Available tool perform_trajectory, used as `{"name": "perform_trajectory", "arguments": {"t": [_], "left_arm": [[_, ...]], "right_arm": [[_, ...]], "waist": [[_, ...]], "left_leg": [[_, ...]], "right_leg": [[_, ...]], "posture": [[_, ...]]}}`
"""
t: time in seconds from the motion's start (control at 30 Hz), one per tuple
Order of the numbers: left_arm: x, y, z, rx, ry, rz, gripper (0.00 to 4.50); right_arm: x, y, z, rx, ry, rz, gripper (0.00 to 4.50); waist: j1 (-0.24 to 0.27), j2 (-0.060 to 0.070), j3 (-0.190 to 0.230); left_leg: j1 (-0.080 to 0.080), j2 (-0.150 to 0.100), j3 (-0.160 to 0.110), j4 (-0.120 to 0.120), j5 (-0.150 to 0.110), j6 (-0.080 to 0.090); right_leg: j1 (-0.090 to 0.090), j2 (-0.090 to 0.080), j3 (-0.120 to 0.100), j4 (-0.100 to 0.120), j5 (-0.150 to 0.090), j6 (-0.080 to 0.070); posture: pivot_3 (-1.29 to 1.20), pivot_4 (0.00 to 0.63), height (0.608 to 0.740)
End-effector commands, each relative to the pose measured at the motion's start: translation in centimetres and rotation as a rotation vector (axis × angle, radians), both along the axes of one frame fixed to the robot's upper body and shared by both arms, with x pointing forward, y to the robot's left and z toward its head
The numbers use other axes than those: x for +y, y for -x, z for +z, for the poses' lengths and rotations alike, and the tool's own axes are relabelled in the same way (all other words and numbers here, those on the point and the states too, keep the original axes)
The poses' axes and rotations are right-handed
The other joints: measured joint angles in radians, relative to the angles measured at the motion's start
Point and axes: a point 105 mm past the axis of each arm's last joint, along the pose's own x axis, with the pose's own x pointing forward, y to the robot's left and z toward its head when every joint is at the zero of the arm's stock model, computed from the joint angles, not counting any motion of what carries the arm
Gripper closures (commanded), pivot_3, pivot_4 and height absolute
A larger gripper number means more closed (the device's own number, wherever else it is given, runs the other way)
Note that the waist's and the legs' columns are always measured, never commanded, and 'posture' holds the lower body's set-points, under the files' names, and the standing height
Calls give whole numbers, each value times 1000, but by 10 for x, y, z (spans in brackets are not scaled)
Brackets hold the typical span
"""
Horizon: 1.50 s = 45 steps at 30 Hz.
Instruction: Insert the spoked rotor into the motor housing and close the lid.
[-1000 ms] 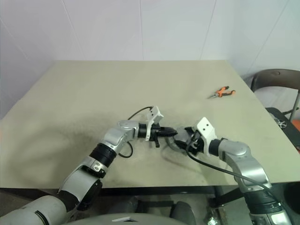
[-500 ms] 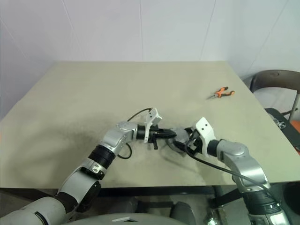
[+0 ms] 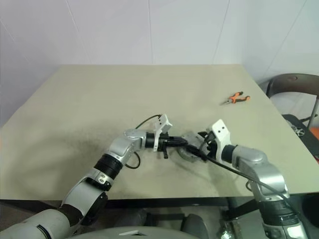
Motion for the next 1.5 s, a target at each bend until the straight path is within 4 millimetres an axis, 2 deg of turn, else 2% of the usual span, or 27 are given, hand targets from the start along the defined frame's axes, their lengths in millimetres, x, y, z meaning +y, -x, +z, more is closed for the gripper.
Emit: {"name": "perform_trajectory", "arguments": {"t": [0.03, 0.13, 0.2, 0.27, 0.4, 0.5, 0.7, 0.97, 1.3, 1.5], "left_arm": [[-1, 3, -9, 17, -35, -7, 4155], [-2, 4, -9, 17, -33, -5, 4155], [-2, 4, -9, 18, -32, -3, 4155], [-2, 5, -9, 19, -29, -1, 4155], [-3, 6, -9, 20, -19, 7, 4155], [-4, 8, -9, 24, -11, 14, 4155], [-5, 8, -10, 22, -10, 20, 4155], [-6, 9, -9, 10, -5, 25, 4155], [-5, 10, -9, 12, -4, 26, 4155], [0, 9, -9, 9, -12, 25, 4155]], "right_arm": [[-19, -6, 33, -69, -36, -44, 36], [-46, -15, 46, -57, -105, -156, 36], [-61, -16, 41, 37, -155, -228, 36], [-68, -9, 28, 191, -260, -280, 36], [-56, 15, 10, 472, -518, -294, 36], [-45, 28, 0, 578, -594, -299, 36], [-31, 31, -5, 603, -657, -304, 36], [-12, 44, -14, 659, -651, -263, 36], [-24, 52, -26, 710, -631, -333, 36], [-10, 53, -35, 733, -653, -334, 36]], "waist": [[0, 0, 0], [-1, 0, 0], [0, 0, 0], [1, 0, 0], [0, 1, -1], [1, 4, -1], [0, 5, -2], [-3, 6, -2], [-2, 6, -2], [-5, 6, -2]], "left_leg": [[0, 0, 0, 0, 0, 0], [0, 0, 0, 0, 0, 0], [0, 0, 0, 0, 0, 0], [0, 0, 0, 0, 0, 0], [-3, 0, 0, 0, 0, 0], [-5, 0, 0, 0, 0, 0], [-7, -1, 0, 0, 0, 1], [-10, -1, 0, 0, 0, 1], [-10, -1, 0, 0, 0, 1], [-10, 0, 0, 0, 0, 1]], "right_leg": [[0, 0, 0, 0, 0, 0], [0, 0, 0, -1, 0, 0], [0, 0, 0, 0, 0, 0], [0, 0, 0, 0, 0, 0], [-2, -1, 0, 0, 0, 0], [-4, -1, 0, 0, 0, 0], [-6, -1, 0, 0, 0, 0], [-9, 0, 0, 0, 0, 0], [-9, 0, 0, 0, 0, 0], [-9, 1, 0, 0, 0, 0]], "posture": [[0, 0, 740], [0, 0, 740], [0, 0, 740], [0, 0, 740], [0, 0, 740], [0, 0, 740], [0, 0, 740], [0, 0, 740], [0, 0, 740], [0, 0, 740]]}}
